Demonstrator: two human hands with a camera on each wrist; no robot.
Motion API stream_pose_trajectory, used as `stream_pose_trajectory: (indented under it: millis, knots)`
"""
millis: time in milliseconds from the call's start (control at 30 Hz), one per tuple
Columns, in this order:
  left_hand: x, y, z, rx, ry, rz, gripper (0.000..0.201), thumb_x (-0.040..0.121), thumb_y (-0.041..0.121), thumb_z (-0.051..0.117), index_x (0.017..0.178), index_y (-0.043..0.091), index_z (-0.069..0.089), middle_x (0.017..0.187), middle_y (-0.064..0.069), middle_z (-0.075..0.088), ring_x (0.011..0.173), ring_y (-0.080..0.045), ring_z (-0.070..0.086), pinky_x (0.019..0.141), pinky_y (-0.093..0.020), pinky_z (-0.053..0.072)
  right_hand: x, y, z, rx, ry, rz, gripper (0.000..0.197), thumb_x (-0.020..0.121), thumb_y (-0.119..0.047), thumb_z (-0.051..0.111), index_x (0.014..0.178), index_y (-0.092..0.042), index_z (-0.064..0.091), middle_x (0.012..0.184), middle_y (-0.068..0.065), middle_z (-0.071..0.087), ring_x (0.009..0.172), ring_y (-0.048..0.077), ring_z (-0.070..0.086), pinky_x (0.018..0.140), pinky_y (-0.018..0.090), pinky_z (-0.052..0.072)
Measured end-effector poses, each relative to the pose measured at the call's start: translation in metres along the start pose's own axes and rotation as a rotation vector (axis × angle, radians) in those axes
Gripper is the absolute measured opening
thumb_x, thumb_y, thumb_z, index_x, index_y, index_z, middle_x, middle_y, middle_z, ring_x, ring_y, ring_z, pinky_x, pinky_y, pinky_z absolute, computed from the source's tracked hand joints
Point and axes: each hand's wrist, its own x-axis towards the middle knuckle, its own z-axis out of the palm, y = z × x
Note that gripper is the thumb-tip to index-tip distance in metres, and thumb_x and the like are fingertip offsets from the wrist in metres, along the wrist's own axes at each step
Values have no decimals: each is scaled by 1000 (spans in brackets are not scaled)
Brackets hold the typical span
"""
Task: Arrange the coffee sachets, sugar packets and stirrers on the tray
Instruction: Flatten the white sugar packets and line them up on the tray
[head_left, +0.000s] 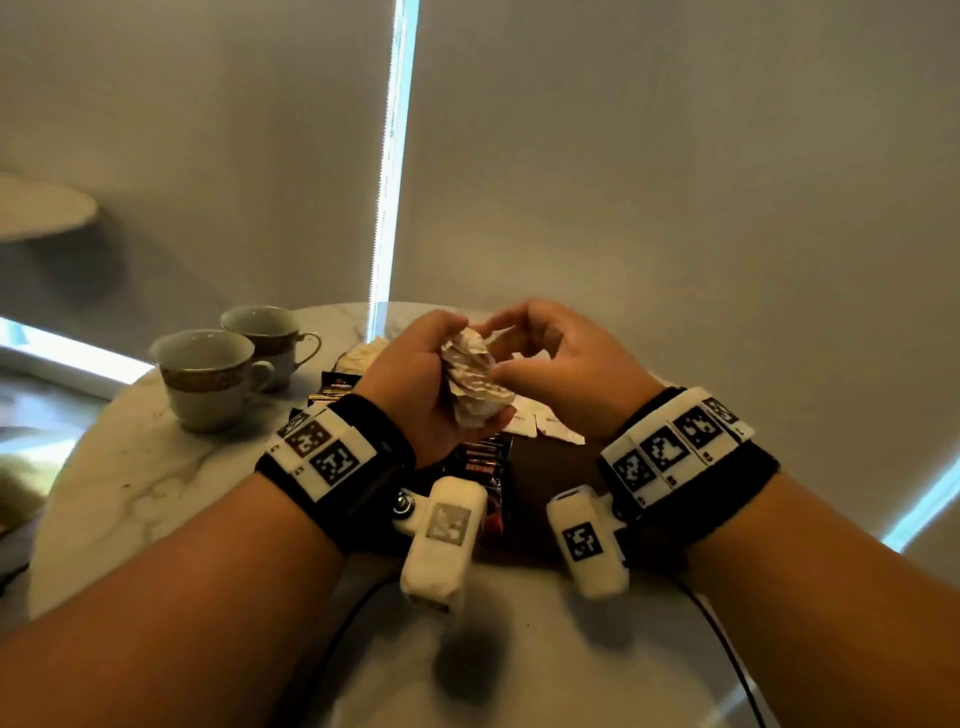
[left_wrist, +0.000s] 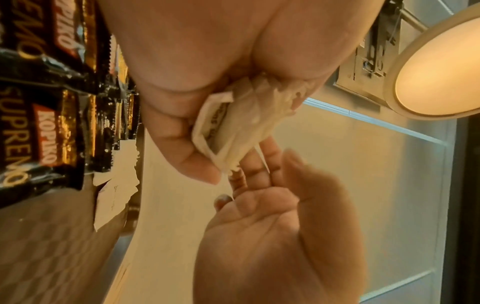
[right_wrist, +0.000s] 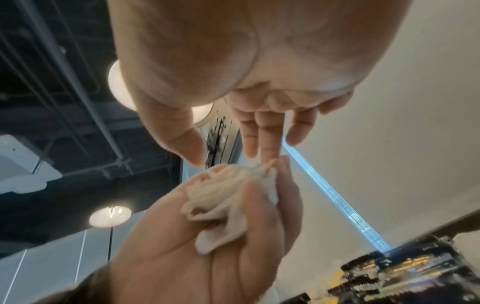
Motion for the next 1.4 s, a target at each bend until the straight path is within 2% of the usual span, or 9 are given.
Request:
stream_pose_trajectory:
  millis: [133, 200, 300, 467, 667, 800, 1067, 1233, 1400]
  knots:
    - [3, 1, -7, 37, -43, -39, 38, 98, 34, 42, 117, 10, 64, 87, -14, 66, 70, -25, 67, 60, -30, 54, 15, 19, -1, 84, 15, 2, 46, 59, -49, 79, 98, -39, 58, 113, -11, 59, 105, 16, 59, 87, 40, 53]
    - [6, -2, -8, 72, -79, -70, 36, 96, 33, 40, 107, 6, 62, 79, -14, 64, 61, -24, 66, 58, -27, 47, 20, 31, 3, 248, -91, -1, 41, 60, -38, 86, 92, -30, 62, 117, -6, 65, 99, 23, 68, 79, 41, 58]
    - [7, -5, -9, 97, -116, -104, 37, 83, 36, 47, 88, 3, 64, 74, -14, 61, 59, -26, 63, 59, -28, 43, 17, 43, 14, 410, -119, -52, 22, 73, -13, 84, 83, -18, 66, 89, 1, 72, 80, 19, 70, 68, 32, 56]
    - [11, -12, -8, 189, -147, -171, 34, 76, 37, 54, 81, 6, 67, 73, -12, 59, 61, -25, 60, 60, -31, 46, 7, 48, 16, 414, -56, -85, 27, 67, -22, 81, 85, -15, 63, 82, 4, 69, 73, 18, 66, 64, 30, 55]
    - [9, -17, -2, 144, -162, -196, 37, 82, 36, 48, 88, 6, 68, 76, -11, 65, 60, -23, 63, 55, -28, 52, -2, 45, 16, 225, -167, -38, 72, 43, -41, 95, 95, -22, 50, 103, 20, 67, 96, 38, 69, 79, 60, 58]
    - [6, -15, -2, 76, -185, -217, 59, 87, 53, 46, 91, 2, 76, 89, -15, 71, 75, -27, 71, 75, -38, 58, -4, 42, 17, 207, -158, -51, 55, 52, -42, 89, 87, -31, 48, 99, 17, 69, 93, 40, 69, 77, 64, 55]
    - [1, -12, -1, 19, -122, -215, 73, 89, 58, 42, 119, -6, 62, 101, -21, 68, 81, -32, 69, 74, -36, 56, -6, 49, 13, 214, -184, 6, 56, 66, -8, 89, 102, -3, 47, 91, 15, 69, 78, 29, 67, 76, 56, 57]
    - [6, -15, -5, 12, -152, -220, 80, 83, 57, 51, 132, -5, 57, 106, -17, 64, 91, -31, 64, 85, -44, 58, -3, 54, 17, 370, -4, -3, 56, 66, -8, 83, 105, 3, 44, 94, 30, 62, 83, 49, 64, 72, 65, 55]
    - [3, -17, -3, 42, -241, -207, 52, 84, 44, 53, 117, 4, 61, 101, -13, 66, 88, -28, 68, 85, -44, 56, -2, 53, 17, 350, -70, -52, 45, 63, -9, 85, 86, -17, 48, 83, 16, 60, 74, 29, 60, 65, 48, 54]
